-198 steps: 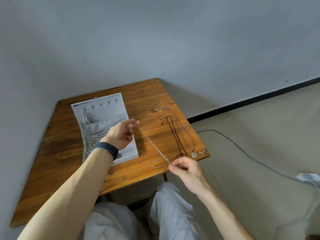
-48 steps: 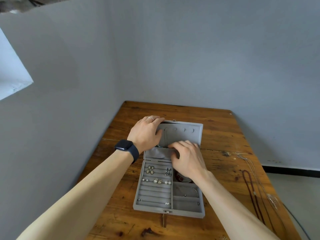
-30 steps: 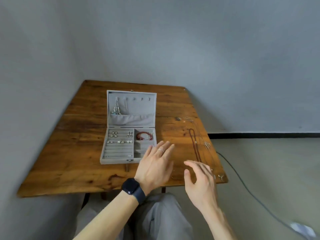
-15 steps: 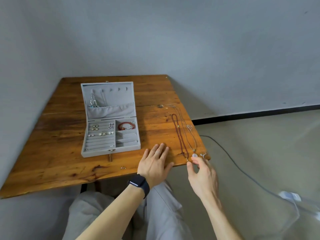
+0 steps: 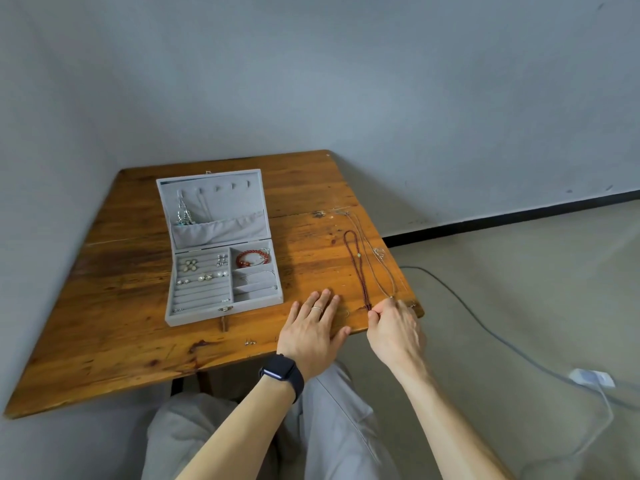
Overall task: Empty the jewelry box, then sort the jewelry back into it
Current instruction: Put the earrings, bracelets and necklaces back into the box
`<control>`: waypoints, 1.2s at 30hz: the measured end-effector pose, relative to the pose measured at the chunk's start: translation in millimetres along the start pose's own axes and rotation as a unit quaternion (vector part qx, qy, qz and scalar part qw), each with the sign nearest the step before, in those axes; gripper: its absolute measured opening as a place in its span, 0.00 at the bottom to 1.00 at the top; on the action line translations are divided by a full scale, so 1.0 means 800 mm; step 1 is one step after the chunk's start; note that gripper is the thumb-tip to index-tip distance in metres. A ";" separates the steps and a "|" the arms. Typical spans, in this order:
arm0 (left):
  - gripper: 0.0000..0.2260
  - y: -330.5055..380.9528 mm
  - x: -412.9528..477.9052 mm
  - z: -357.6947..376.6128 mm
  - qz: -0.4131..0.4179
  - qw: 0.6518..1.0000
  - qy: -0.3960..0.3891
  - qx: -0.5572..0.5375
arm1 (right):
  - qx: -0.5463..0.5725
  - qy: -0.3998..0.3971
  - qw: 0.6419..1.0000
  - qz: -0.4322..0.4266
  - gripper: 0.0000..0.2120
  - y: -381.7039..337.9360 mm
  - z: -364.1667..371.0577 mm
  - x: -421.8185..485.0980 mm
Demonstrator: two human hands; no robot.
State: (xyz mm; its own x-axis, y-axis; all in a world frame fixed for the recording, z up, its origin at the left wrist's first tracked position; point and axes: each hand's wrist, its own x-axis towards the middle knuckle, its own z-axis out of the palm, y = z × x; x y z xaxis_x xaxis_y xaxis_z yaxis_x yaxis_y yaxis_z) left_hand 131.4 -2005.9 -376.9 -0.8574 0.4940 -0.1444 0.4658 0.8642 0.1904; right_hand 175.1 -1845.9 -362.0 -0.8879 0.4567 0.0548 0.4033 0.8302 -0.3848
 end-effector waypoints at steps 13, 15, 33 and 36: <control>0.30 0.000 0.009 -0.011 0.003 0.999 -0.011 -0.029 | -0.038 -0.093 0.995 0.008 0.18 -0.009 -0.008 -0.009; 0.27 0.002 0.011 -0.024 -0.015 0.996 -0.003 -0.091 | 0.000 -0.099 0.995 0.001 0.15 -0.005 -0.013 -0.007; 0.10 0.068 0.109 -0.127 -0.246 0.641 -0.134 -0.715 | 0.584 -0.190 0.778 0.132 0.05 -0.020 -0.108 0.068; 0.09 0.069 0.118 -0.141 -0.211 0.613 -0.108 -0.754 | 0.620 -0.196 0.750 0.123 0.05 -0.016 -0.114 0.057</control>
State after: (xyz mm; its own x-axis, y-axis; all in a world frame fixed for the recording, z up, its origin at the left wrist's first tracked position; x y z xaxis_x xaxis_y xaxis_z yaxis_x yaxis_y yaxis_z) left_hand 51.6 -1922.5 -270.4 -0.7072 0.3989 -0.5837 -0.6586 -0.0716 0.7491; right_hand 149.9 -1806.5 -270.5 -0.9151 0.2171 -0.3398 0.2652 -0.3109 -0.9127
